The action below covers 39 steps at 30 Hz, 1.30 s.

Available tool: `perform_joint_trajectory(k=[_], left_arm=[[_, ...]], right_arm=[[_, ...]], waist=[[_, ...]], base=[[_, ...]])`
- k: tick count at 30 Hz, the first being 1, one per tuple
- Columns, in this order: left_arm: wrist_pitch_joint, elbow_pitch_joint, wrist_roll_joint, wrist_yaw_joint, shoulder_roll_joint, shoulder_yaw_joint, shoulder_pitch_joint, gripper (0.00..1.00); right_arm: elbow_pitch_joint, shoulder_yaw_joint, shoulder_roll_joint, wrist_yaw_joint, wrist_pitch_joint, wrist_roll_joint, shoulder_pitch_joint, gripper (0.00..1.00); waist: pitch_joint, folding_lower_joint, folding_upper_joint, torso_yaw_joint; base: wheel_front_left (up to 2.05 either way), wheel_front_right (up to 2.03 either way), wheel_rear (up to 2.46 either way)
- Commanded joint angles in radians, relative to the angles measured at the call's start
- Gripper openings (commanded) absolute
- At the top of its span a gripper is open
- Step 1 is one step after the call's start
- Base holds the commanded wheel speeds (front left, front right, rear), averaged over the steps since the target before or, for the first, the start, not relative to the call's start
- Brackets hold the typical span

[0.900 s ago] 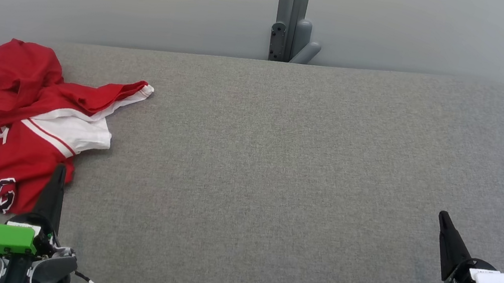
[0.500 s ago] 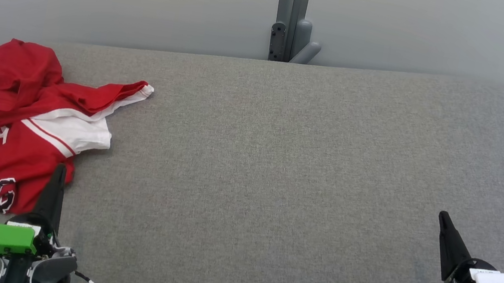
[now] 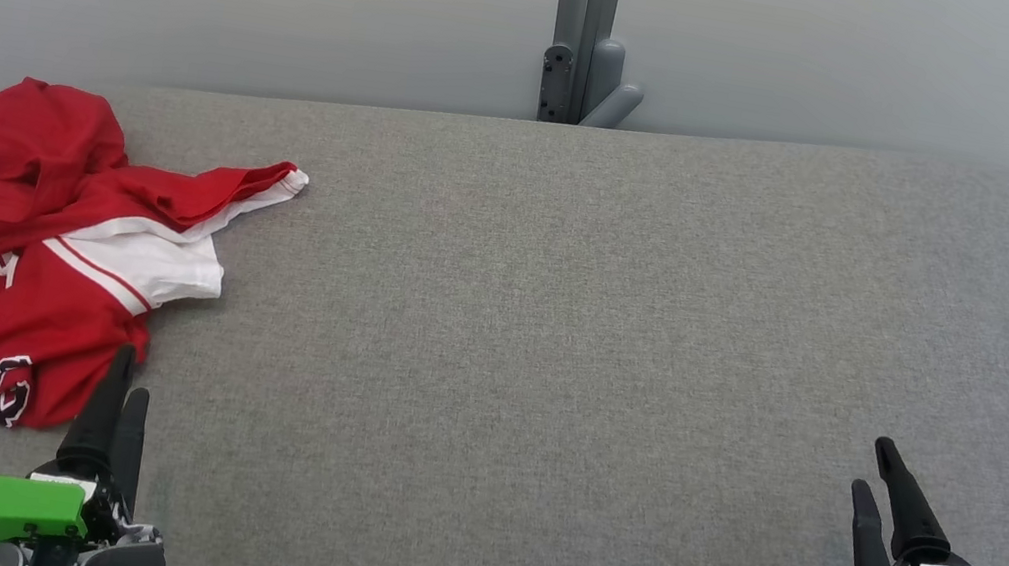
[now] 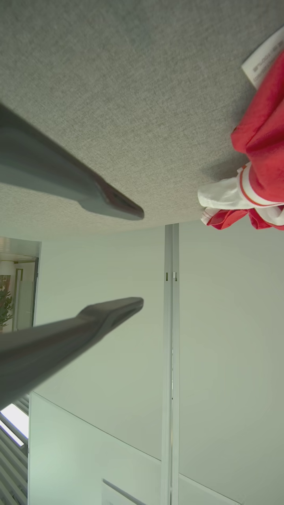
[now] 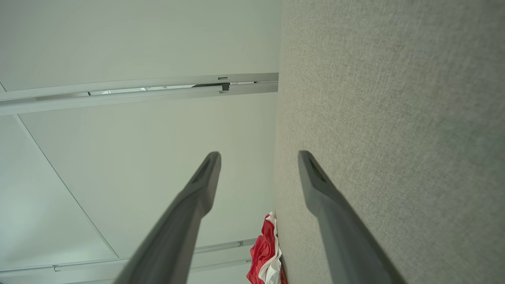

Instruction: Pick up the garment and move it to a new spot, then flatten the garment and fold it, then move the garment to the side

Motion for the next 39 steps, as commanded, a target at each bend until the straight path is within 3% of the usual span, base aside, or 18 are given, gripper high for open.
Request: perform_joint_trajectory(k=[1, 10, 25, 39], left_arm=[[-0.013, -0.023, 0.011, -0.001, 0.004, -0.008, -0.011, 1.00], [-0.057, -0.023, 0.108, 0.004, 0.007, -0.030, 0.003, 1.00], [-0.120, -0.019, 0.489, 0.045, 0.015, -0.081, 0.022, 1.00], [-0.166, -0.035, 0.744, 0.044, 0.026, -0.102, 0.042, 1.00]], right_arm=[[-0.020, 0.006, -0.006, 0.000, -0.016, -0.011, -0.011, 1.00], [-0.052, 0.018, -0.008, 0.000, -0.060, -0.173, -0.001, 1.00], [-0.094, 0.057, -0.038, 0.000, -0.124, -0.578, 0.019, 1.00], [-0.099, 0.065, -0.038, 0.000, -0.171, -0.812, 0.031, 1.00]], waist=[[0.000, 0.0000, 0.0000, 0.000], [-0.001, 0.0000, 0.0001, 0.004], [-0.003, 0.0000, 0.0001, 0.015], [-0.008, 0.0000, 0.0002, 0.020]], base=[[0.00, 0.00, 0.00], [0.00, 0.00, 0.00], [0.00, 0.00, 0.00], [0.00, 0.00, 0.00]])
